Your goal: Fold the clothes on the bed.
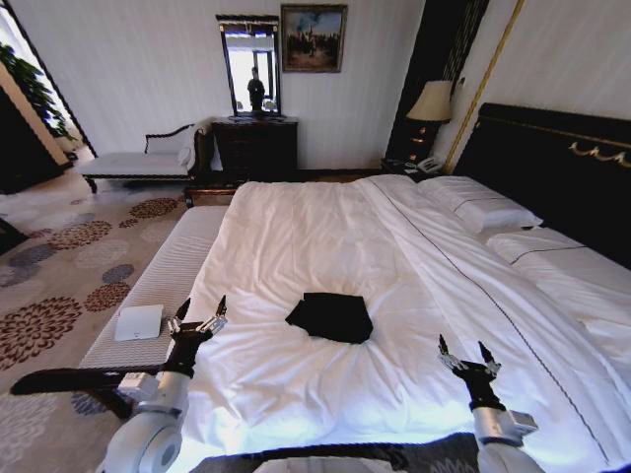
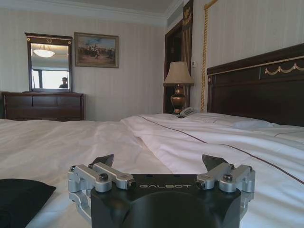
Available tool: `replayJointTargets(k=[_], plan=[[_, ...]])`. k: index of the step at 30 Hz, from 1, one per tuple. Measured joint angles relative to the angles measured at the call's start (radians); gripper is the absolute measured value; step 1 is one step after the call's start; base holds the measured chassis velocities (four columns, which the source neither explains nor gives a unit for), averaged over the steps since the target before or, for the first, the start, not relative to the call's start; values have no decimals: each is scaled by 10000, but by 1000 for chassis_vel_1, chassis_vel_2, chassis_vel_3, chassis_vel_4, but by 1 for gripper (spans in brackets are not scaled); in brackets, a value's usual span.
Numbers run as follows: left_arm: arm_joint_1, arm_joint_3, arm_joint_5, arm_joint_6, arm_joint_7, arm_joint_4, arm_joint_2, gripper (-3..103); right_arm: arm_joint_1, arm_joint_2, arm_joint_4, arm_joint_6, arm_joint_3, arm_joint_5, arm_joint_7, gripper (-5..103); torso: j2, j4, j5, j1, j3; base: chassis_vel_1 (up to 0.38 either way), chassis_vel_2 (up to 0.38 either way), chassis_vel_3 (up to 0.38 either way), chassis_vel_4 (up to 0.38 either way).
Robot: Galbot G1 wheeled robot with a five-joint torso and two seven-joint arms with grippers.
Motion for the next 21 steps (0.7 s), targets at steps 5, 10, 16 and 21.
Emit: replayJointTargets(k=[5,10,16,21], plan=[[0,0,0,0,0,0,0,100,9,0,-4,-4,-6,-6,4,100,1,0,0,2,0,0,0,0,0],[0,0,0,0,0,0,0,100,14,0,-8,-8,-10,-10,8,100,0,0,0,2,0,0,0,0,0],[0,0,0,0,0,0,0,100,18,-1,-12,-13,-13,-15,13,100,0,0,0,2,0,0,0,0,0],[0,0,0,0,0,0,0,100,19,0,-15,-17,-17,-17,16,100,0,0,-1,2,0,0,0,0,0]])
